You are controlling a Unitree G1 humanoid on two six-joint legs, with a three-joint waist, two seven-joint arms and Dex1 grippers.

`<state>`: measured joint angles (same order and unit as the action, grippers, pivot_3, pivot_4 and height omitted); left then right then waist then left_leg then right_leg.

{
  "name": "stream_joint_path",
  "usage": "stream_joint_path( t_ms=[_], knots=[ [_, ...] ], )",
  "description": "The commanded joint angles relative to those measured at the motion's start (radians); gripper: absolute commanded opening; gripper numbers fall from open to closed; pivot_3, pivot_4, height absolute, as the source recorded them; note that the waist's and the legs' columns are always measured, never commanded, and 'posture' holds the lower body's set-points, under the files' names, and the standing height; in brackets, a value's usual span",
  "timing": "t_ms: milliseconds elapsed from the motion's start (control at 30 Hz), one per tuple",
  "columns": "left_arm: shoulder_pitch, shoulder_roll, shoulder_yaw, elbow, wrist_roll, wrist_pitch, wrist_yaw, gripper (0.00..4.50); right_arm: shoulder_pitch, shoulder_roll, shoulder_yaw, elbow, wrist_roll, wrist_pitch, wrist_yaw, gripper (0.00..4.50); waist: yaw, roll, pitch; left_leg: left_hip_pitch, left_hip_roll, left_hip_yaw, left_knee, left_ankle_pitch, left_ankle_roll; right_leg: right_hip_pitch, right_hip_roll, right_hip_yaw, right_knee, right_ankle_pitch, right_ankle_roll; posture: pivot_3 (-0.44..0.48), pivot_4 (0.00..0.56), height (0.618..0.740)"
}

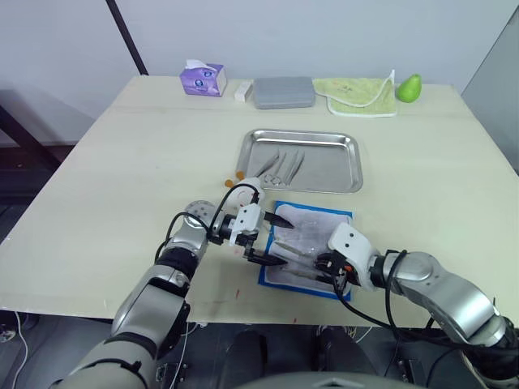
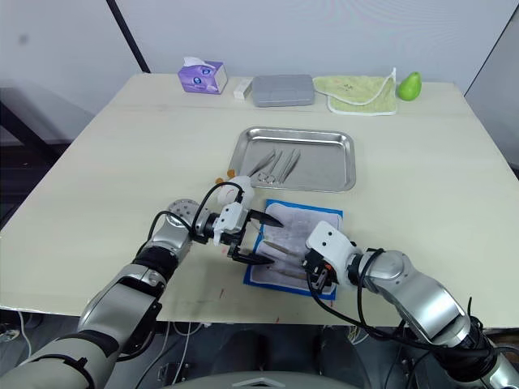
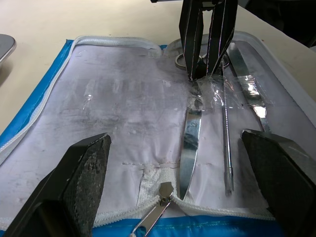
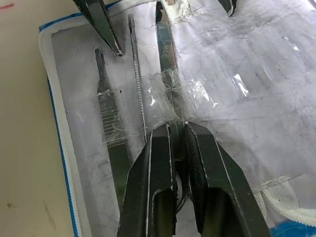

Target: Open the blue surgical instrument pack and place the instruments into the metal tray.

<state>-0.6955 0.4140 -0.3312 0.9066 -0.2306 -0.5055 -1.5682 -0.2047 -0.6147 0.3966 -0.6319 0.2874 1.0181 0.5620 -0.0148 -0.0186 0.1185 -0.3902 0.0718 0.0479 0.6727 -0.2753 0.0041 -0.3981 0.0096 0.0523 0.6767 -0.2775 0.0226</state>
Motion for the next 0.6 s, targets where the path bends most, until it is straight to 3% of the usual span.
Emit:
stream_joint_path(
  t_ms=[33,600],
  knots=[
    [0.037,0.006,-0.041,0.044,0.065,-0.008,-0.046,4.50,-0.022,-0.038,0.019,0.023,-0.007,0.026,0.024,0.05,0.000,0.000,0.000,0.000,0.000,0.000,0.000,0.000,0.000,0.000,0.000,0.000,0.000,0.000,0.000,0.000,0.150,0.740],
    [0.035,-0.008,-0.033,0.036,0.081,0.002,-0.046,4.50,-0.238,-0.071,0.046,-0.024,0.057,0.151,0.109,0.05,0.002,0.001,0.001,-0.005,-0.001,0.000,0.000,0.000,0.000,-0.005,-0.001,0.000,0.000,0.000,0.000,0.000,0.150,0.740]
  ],
)
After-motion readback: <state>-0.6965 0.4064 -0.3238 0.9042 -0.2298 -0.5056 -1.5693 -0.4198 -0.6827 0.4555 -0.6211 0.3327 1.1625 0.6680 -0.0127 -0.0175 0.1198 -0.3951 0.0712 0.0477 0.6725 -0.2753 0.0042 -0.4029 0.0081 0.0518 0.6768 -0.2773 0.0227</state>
